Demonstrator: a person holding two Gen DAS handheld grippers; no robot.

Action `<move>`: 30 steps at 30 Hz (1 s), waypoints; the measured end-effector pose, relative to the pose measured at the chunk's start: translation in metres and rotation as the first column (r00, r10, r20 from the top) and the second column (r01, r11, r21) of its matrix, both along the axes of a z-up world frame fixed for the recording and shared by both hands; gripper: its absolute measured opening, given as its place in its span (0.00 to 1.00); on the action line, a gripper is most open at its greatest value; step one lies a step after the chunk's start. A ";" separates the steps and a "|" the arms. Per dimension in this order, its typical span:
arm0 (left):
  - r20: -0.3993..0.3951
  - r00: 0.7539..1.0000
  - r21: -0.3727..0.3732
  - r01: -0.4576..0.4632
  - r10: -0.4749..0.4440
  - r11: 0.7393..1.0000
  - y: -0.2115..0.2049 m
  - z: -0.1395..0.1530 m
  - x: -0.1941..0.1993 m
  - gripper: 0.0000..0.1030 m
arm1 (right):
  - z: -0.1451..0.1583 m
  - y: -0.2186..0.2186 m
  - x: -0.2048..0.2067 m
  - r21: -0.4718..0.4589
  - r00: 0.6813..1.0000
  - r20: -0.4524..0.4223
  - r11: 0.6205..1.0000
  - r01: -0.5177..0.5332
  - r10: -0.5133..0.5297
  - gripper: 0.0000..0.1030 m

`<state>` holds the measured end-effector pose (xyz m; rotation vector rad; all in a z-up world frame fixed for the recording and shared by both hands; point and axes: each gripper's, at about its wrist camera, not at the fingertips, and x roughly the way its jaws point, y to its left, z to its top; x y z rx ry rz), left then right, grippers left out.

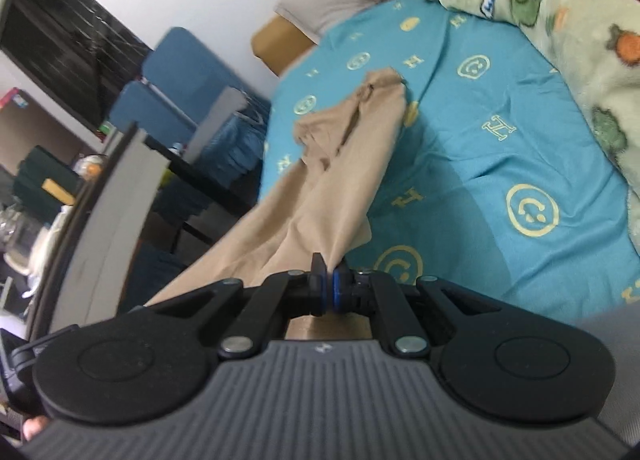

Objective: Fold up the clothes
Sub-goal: 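Lift the hem with both tools, fold it onto the collar, open both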

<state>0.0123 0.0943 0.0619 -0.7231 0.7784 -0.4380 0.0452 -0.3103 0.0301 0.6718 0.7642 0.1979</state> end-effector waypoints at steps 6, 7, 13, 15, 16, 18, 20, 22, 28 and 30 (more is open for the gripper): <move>-0.044 0.999 -0.044 -0.013 0.011 0.999 0.004 -0.024 -0.072 0.04 | -0.018 -0.001 -0.068 -0.012 1.000 -0.008 1.000 -0.016 0.016 0.06; -0.043 0.999 -0.033 -0.013 0.012 0.999 0.002 -0.026 -0.077 0.04 | -0.020 -0.002 -0.074 -0.006 1.000 -0.010 1.000 -0.016 0.016 0.06; -0.035 0.996 0.055 -0.075 0.077 0.996 -0.011 -0.014 -0.032 0.04 | -0.013 -0.005 -0.056 0.004 1.000 0.025 1.000 0.016 -0.016 0.06; -0.032 0.992 0.092 -0.115 0.118 0.989 -0.017 -0.006 -0.005 0.04 | -0.009 -0.007 -0.032 -0.003 0.999 0.028 1.000 0.024 -0.024 0.06; -0.019 0.992 0.121 -0.123 0.127 0.985 -0.025 -0.003 0.012 0.04 | -0.007 -0.007 -0.017 -0.012 0.999 0.026 0.999 0.030 -0.030 0.06; 0.009 0.990 0.180 -0.141 0.142 0.974 -0.042 0.003 0.046 0.04 | -0.004 -0.004 0.012 -0.041 0.999 0.031 0.998 0.042 -0.041 0.06; 0.043 0.988 0.244 -0.153 0.147 0.958 -0.059 0.006 0.079 0.04 | -0.006 -0.002 0.042 -0.084 0.998 0.034 0.995 0.051 -0.049 0.06; 0.070 0.988 0.285 -0.155 0.141 0.946 -0.074 0.002 0.110 0.04 | -0.012 -0.004 0.075 -0.119 0.998 0.030 0.991 0.060 -0.057 0.07; 0.133 0.984 0.426 -0.167 0.121 0.889 -0.108 -0.037 0.190 0.04 | -0.049 -0.012 0.164 -0.164 0.998 0.025 0.985 0.053 -0.050 0.07; 0.153 0.982 0.472 -0.168 0.107 0.865 -0.114 -0.058 0.210 0.04 | -0.067 -0.011 0.186 -0.188 0.999 0.039 0.981 0.044 -0.038 0.07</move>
